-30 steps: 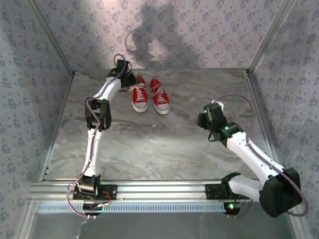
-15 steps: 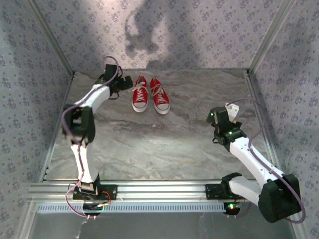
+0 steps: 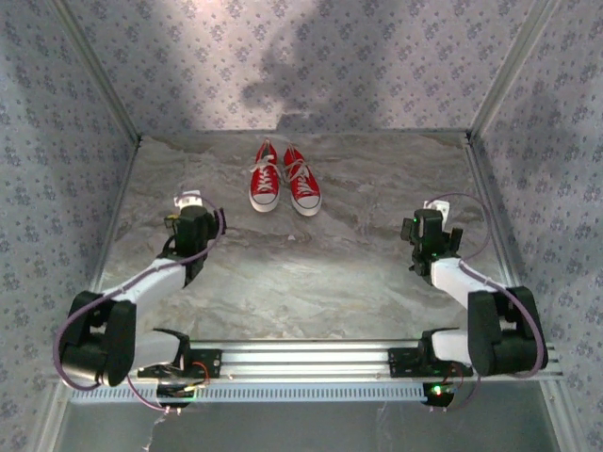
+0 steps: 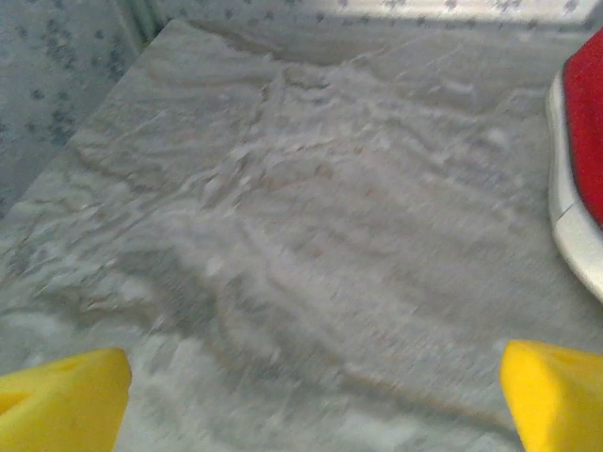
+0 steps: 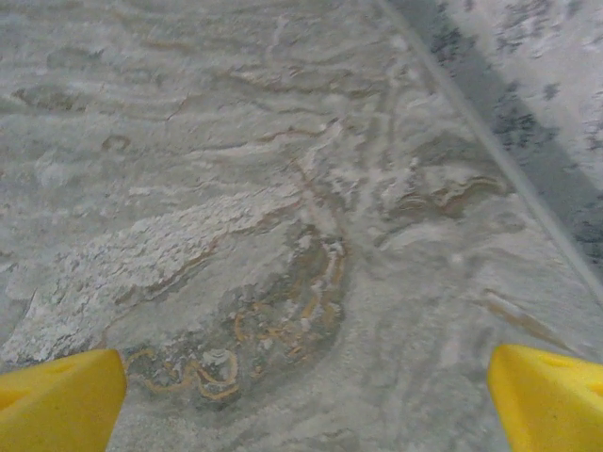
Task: Tie the shoes
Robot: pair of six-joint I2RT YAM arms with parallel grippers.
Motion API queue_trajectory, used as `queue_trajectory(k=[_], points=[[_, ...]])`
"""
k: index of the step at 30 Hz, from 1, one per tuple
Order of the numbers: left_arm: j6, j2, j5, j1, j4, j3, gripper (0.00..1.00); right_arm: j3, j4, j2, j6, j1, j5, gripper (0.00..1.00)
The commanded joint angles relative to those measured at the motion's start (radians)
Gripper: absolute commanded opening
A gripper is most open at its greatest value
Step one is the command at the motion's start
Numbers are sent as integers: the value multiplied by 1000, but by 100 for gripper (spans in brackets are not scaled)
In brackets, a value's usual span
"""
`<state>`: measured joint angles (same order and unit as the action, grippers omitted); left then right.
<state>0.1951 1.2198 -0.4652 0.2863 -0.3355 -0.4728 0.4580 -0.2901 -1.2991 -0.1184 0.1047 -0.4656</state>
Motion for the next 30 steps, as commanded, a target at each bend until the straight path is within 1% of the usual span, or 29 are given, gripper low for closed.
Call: queue_trajectory(k=[1, 2, 3, 4, 5, 6, 7, 8, 9, 10, 12, 13, 14, 15, 16, 17, 18, 19, 20, 22, 30], points=[[-157, -82, 24, -18, -175, 59, 100, 0, -218, -65, 116, -6, 142, 100], [-190, -64, 22, -34, -187, 64, 99, -1, -269, -87, 138, -8, 177, 100], [-192, -42, 25, -60, -179, 64, 100, 12, -276, -107, 171, -11, 207, 100], [-180, -32, 35, -81, -165, 70, 100, 25, -281, -126, 187, -12, 211, 100], [-177, -26, 75, -102, -190, 101, 100, 23, -315, -146, 215, -19, 234, 100], [-189, -10, 140, -124, -279, 153, 100, 18, -340, -168, 213, -33, 268, 100], [-216, 13, 166, -135, -388, 192, 100, 23, -336, -181, 195, -48, 268, 100], [-263, 9, 231, -138, -420, 207, 100, 21, -338, -182, 174, -71, 291, 100], [-286, 27, 280, -157, -470, 214, 100, 0, -384, -191, 156, -96, 333, 100], [-293, 59, 310, -175, -522, 220, 100, -15, -400, -189, 140, -116, 362, 100], [-254, 158, 428, -236, -594, 204, 99, -64, -514, -221, 140, -131, 407, 100], [-252, 217, 457, -247, -644, 200, 100, -71, -529, -226, 145, -131, 417, 100], [-253, 290, 477, -256, -674, 183, 100, -58, -485, -215, 149, -133, 433, 100], [-236, 343, 487, -273, -717, 158, 100, -65, -518, -224, 147, -137, 442, 100], [-209, 316, 495, -295, -593, 119, 100, -58, -491, -219, 147, -138, 443, 100], [-182, 305, 482, -313, -437, 50, 100, -61, -504, -222, 146, -140, 449, 100], [-165, 321, 474, -321, -490, 58, 100, -58, -493, -220, 146, -142, 451, 100], [-146, 320, 428, -322, -504, 69, 100, -60, -498, -221, 146, -141, 450, 100], [-149, 311, 412, -315, -481, 64, 100, -59, -497, -221, 146, -139, 448, 100], [-161, 315, 383, -298, -483, 62, 100, -60, -497, -221, 146, -140, 448, 100], [-164, 316, 390, -298, -471, 55, 99, -60, -498, -220, 146, -140, 449, 100]])
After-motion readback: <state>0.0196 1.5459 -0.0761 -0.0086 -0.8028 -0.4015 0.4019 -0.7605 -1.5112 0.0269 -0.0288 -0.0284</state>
